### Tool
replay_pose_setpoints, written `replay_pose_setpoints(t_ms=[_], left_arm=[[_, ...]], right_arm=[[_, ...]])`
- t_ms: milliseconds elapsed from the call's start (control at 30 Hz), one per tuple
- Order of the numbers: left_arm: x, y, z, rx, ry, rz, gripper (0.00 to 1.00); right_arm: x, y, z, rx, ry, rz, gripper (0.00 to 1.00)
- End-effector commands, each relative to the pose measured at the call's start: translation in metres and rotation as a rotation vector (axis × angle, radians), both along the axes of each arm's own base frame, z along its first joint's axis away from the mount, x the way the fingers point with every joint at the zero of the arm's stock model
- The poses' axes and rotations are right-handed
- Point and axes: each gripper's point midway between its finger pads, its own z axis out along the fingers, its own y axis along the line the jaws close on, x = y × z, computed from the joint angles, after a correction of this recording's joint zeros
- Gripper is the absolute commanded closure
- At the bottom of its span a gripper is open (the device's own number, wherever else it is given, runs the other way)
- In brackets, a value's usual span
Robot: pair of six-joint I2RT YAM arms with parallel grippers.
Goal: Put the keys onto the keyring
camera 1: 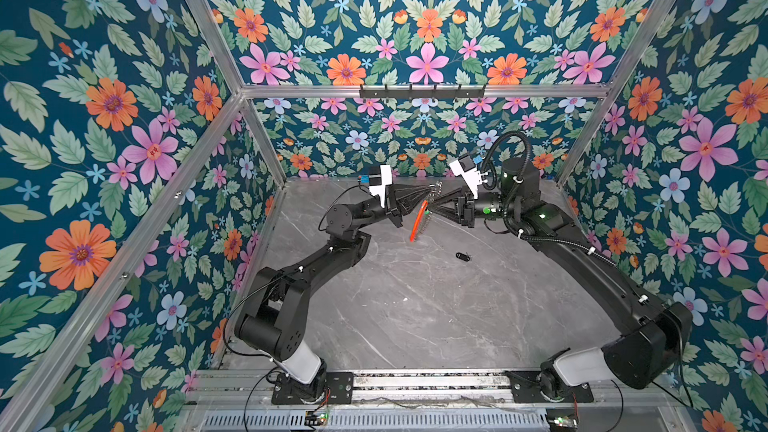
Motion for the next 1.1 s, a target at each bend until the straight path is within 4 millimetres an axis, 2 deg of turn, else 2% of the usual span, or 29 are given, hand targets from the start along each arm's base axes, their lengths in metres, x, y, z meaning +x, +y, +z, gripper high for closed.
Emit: replay_pose_setpoints(t_ms=[0, 100, 267, 633, 733, 967, 1067], left_arm=[[-0.007, 0.006, 0.012, -0.039, -0.040, 0.004, 1.00], [-0.008, 0.005, 0.012, -0.042, -0.037, -0.003, 1.00], [-0.009, 0.005, 0.013, -0.050, -0.025, -0.019, 1.00], [-0.010, 0.002, 0.012, -0.043, -0.014, -0.041, 1.00], [-0.010, 0.001, 0.012, -0.042, -0.011, -0.045, 1.00], [-0.010, 0.000, 0.013, -0.043, -0.011, -0.050, 1.00], [-0.010, -0.001, 0.012, -0.039, -0.008, -0.052, 1.00]], right_arm=[[0.003, -0.015, 0.005, -0.027, -0.061, -0.070, 0.69], [0.001, -0.023, 0.019, -0.018, -0.108, -0.100, 0.66], [0.002, -0.019, 0.037, 0.027, -0.151, -0.079, 0.68], [0.013, -0.009, 0.047, 0.065, -0.149, -0.043, 0.76], [0.012, -0.006, 0.048, 0.068, -0.149, -0.031, 0.81], [0.011, -0.002, 0.048, 0.066, -0.144, -0.020, 1.00], [0.009, -0.004, 0.049, 0.061, -0.153, -0.023, 1.00]])
